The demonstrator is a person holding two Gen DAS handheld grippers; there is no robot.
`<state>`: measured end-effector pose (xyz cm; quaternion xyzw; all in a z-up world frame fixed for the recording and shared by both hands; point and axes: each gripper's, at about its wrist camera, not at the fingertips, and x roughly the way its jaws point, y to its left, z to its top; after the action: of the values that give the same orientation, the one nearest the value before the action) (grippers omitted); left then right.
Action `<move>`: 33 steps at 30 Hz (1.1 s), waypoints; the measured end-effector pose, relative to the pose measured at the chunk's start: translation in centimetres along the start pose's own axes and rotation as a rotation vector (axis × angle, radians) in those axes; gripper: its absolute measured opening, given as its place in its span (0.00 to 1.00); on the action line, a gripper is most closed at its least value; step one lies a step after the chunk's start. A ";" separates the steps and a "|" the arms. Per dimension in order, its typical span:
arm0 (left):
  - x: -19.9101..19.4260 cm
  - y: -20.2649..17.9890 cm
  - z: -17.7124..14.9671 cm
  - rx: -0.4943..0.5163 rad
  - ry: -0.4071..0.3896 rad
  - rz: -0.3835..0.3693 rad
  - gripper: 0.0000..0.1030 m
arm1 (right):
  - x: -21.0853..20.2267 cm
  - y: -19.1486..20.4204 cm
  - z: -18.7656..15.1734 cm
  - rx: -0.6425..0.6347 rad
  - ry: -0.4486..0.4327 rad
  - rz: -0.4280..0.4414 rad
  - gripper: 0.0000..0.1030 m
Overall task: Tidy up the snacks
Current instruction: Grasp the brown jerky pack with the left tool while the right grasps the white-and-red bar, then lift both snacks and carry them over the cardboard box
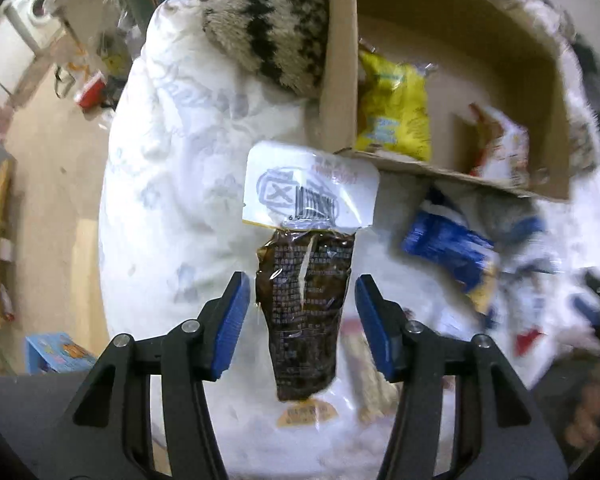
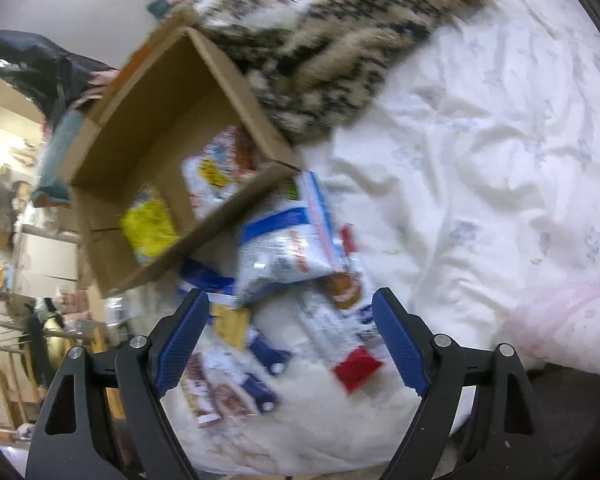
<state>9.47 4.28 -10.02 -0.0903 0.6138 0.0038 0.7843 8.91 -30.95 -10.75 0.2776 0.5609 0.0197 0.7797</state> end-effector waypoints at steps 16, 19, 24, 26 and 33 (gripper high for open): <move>0.2 -0.3 -1.5 0.005 0.043 -0.027 0.38 | 8.4 5.3 -3.9 -0.483 0.226 -0.421 0.45; 1.3 0.5 -1.3 -0.027 0.057 0.014 0.68 | 8.4 5.9 -4.4 -0.525 0.222 -0.419 0.31; 5.4 -1.9 -0.3 0.143 0.116 0.144 0.75 | 6.3 6.1 -5.1 -0.435 0.259 -0.237 0.31; 7.5 -3.1 0.0 0.229 0.146 0.195 0.75 | 5.2 6.0 -5.3 -0.394 0.253 -0.163 0.31; 10.6 -3.4 1.2 0.273 0.146 0.181 0.88 | 2.3 6.1 -5.0 -0.352 0.193 -0.015 0.31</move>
<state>13.62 -0.03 -19.52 0.0726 0.6696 -0.0158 0.7390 7.03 -22.95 -11.07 0.1295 0.6230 0.1381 0.7590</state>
